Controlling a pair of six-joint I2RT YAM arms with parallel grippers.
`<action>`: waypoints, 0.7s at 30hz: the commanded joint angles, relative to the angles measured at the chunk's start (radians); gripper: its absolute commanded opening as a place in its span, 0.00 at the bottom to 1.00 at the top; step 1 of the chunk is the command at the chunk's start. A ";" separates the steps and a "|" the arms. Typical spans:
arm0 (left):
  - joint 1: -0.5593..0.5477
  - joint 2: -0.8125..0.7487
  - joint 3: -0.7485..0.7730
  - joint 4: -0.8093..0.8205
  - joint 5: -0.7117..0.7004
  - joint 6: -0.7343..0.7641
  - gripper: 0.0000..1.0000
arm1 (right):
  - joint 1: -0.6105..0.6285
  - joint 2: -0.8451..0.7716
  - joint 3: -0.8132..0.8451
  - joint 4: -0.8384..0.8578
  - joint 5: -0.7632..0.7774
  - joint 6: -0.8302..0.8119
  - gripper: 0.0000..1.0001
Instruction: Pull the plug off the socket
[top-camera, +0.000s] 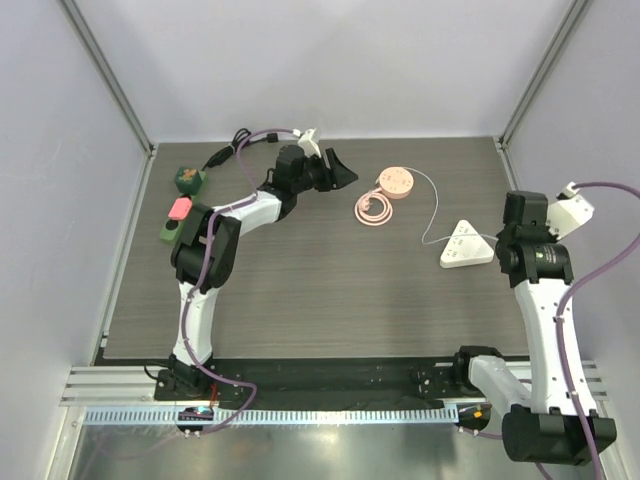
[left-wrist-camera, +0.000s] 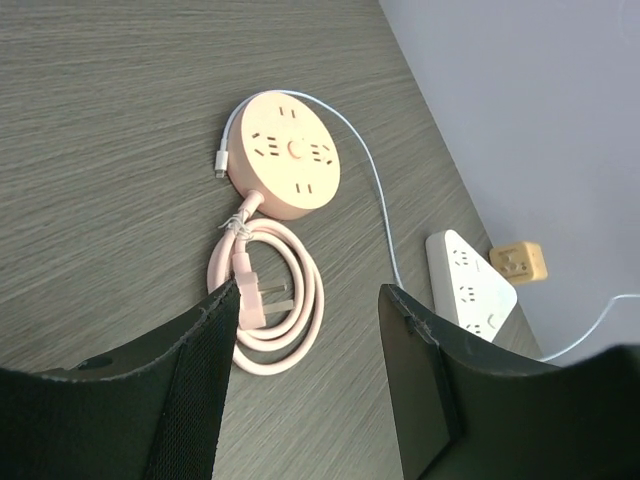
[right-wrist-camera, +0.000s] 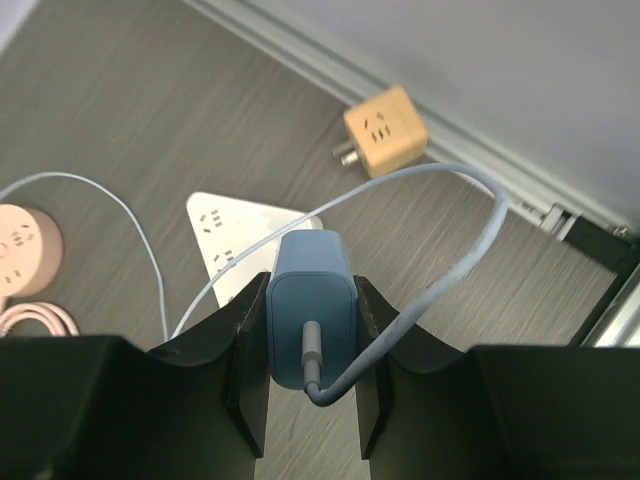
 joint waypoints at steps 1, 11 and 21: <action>0.005 -0.046 0.009 0.058 0.033 0.003 0.59 | -0.025 -0.020 -0.088 0.039 -0.035 0.137 0.16; 0.039 -0.033 0.003 0.089 0.079 -0.046 0.58 | -0.294 0.077 -0.332 0.166 -0.319 0.188 0.19; 0.061 -0.030 -0.020 0.150 0.096 -0.109 0.58 | -0.424 0.087 -0.457 0.243 -0.417 0.163 0.92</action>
